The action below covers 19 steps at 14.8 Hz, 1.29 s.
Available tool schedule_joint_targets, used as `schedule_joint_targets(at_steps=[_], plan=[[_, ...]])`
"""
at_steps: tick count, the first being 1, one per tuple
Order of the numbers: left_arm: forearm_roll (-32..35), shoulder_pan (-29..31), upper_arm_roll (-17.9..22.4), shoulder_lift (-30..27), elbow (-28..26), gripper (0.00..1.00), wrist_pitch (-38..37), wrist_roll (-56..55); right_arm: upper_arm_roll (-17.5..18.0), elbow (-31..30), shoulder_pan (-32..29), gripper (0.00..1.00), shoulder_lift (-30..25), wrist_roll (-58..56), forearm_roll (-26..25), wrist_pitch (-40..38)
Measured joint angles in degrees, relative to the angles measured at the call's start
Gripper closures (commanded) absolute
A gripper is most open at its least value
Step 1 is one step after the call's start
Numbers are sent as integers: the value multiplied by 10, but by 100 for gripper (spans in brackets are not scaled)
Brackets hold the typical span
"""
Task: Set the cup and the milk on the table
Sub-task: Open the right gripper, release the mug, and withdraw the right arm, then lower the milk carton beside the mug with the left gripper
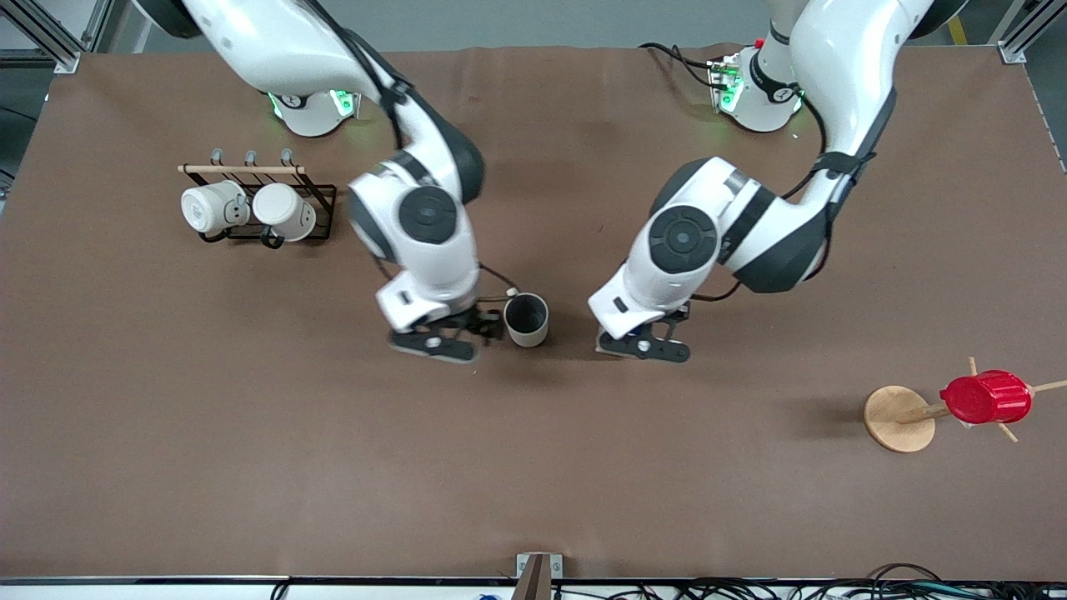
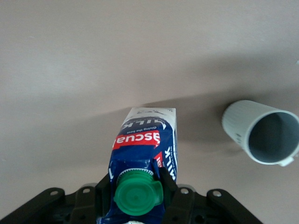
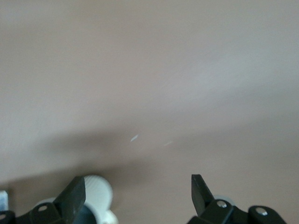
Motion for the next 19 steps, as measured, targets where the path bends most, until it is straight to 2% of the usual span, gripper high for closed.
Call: schedule_joint_targets(at_steps=[2, 3, 6, 8, 11, 13, 15, 19], plan=[[12, -20, -1, 14, 13, 100, 0, -21, -1, 2, -55, 0, -61, -19, 0, -59], [16, -36, -1, 24, 21, 100, 0, -46, 0, 1, -102, 0, -104, -44, 1, -85], [22, -51, -1, 34, 25, 99, 0, -81, -3, 0, -161, 0, -156, -111, 9, -141], [22, -52, -1, 35, 25, 99, -1, -92, -35, 0, -174, 0, -187, -175, 28, -183], [22, -54, -1, 35, 25, 99, -1, -105, -126, 0, -178, 0, -241, -305, 100, -250], [28, -59, -1, 36, 25, 99, -1, -110, -180, -1, -183, 0, -271, -383, 121, -286], [39, -64, -1, 37, 25, 100, -1, -113, -198, -4, -199, 0, -288, -438, 125, -305], [43, -67, -2, 42, 25, 100, -1, -114, -198, -17, -215, 0, -288, -462, 132, -303]])
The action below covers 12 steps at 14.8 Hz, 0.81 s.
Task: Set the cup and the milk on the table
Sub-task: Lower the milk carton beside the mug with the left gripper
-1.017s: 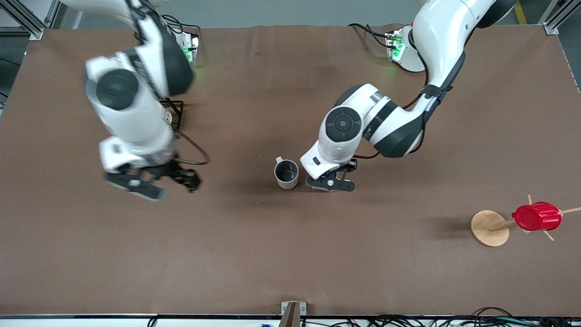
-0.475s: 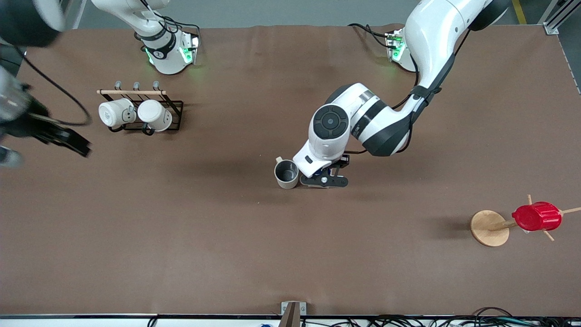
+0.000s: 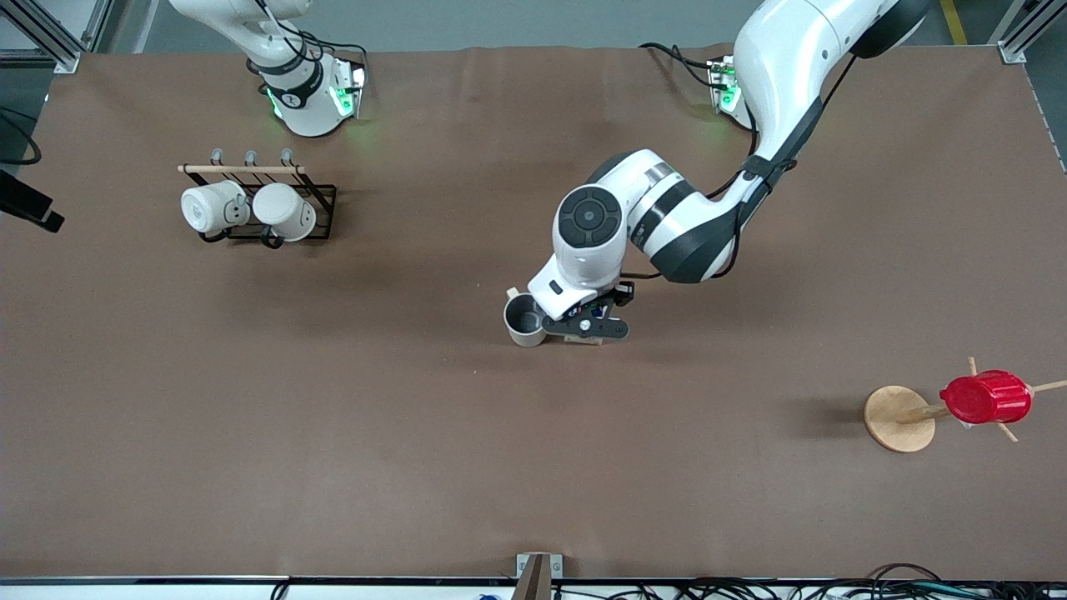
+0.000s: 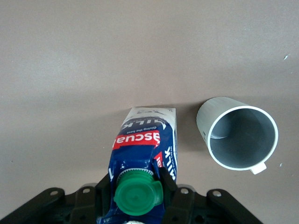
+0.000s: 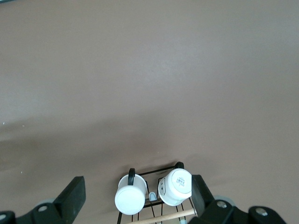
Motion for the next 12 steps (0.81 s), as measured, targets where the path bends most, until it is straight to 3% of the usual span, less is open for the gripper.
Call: schedule_joint_targets(at_steps=[4, 6, 7, 8, 9, 12], plan=[[0, 0, -2, 0, 0, 98, 0, 0, 28, -2, -17, 0, 1, 0, 2, -1], [0, 0, -3, 0, 0, 89, 0, 0, 44, -2, -25, 0, 1, 0, 2, -4], [0, 0, -3, 0, 1, 63, 0, 0, 46, -2, -25, 0, 1, 0, 2, -4], [0, 0, -3, 0, 1, 14, 0, 0, 47, -2, -25, 0, 1, 0, 2, -4], [0, 0, -3, 0, 2, 0, 0, 0, 48, -2, -25, 0, 1, 0, 2, -4], [0, 0, -3, 0, 4, 0, 0, 0, 48, -2, -25, 0, 1, 0, 2, -4]])
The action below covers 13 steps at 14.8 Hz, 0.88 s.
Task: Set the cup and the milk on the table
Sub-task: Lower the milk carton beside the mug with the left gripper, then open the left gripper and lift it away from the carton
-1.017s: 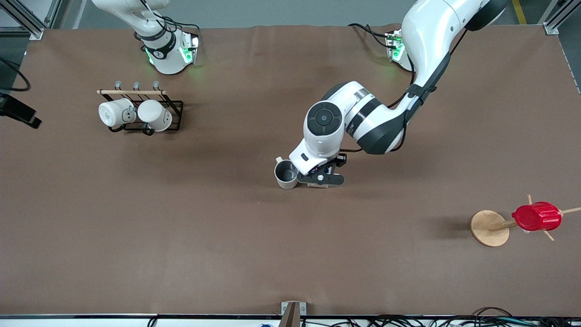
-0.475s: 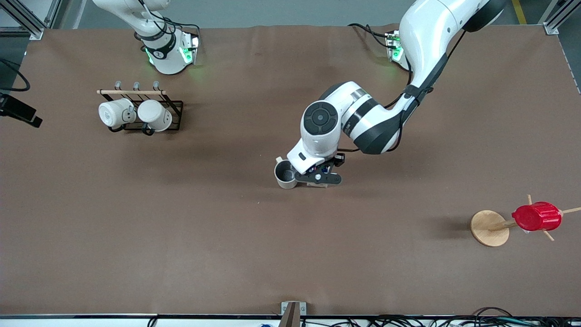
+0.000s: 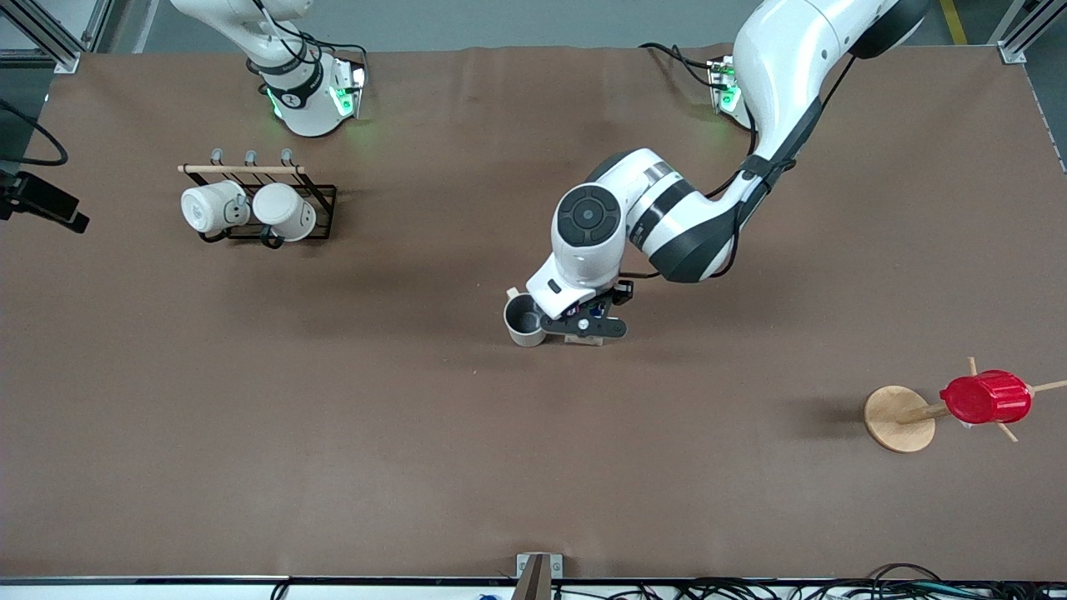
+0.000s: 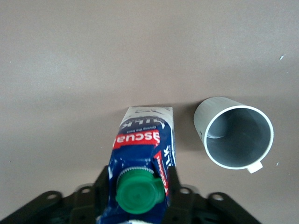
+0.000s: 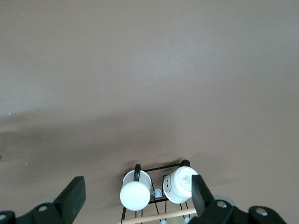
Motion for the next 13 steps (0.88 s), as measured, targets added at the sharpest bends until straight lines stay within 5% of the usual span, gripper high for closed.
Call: schedule_joint_targets(at_steps=[4, 8, 13], plan=[[0, 3, 0, -16, 18, 0, 0, 0, 0, 0, 0, 0, 0, 0, 0, 0], [-23, 19, 14, -98, 27, 0, -56, 0, 2, 0, 0, 0, 0, 0, 0, 0], [-152, 23, 157, -214, -33, 0, -73, 109, 3, 0, -1, 0, 0, 0, 0, 0]])
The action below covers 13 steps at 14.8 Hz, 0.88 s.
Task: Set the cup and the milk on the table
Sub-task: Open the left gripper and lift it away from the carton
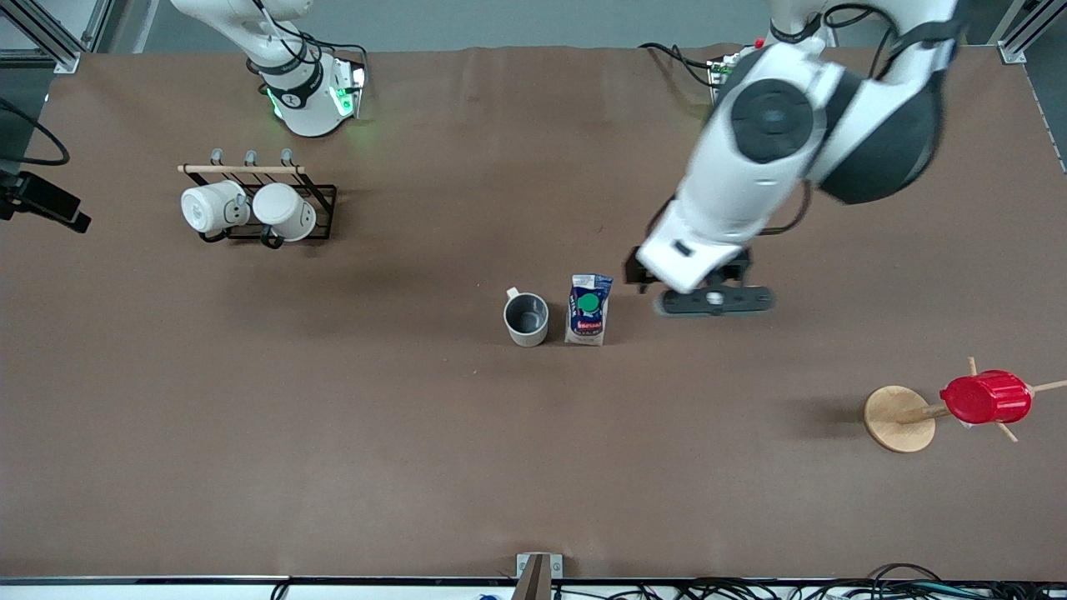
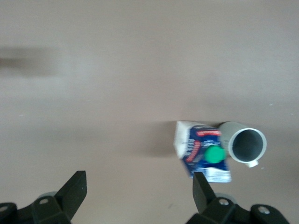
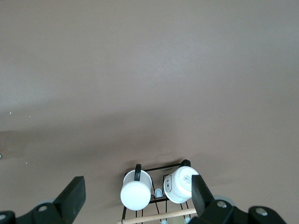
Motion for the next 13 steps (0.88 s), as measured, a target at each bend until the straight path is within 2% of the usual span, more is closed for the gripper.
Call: schedule_joint_targets(at_steps=[3, 6, 13], plan=[[-43, 9, 75, -82, -74, 0, 0, 71, 0, 0, 0, 0, 0, 0, 0, 0], [-47, 42, 91, -136, -130, 0, 2, 108, 0, 0, 0, 0, 0, 0, 0, 0], [-61, 79, 157, -187, -144, 0, -7, 235, 0, 0, -1, 0, 0, 0, 0, 0]])
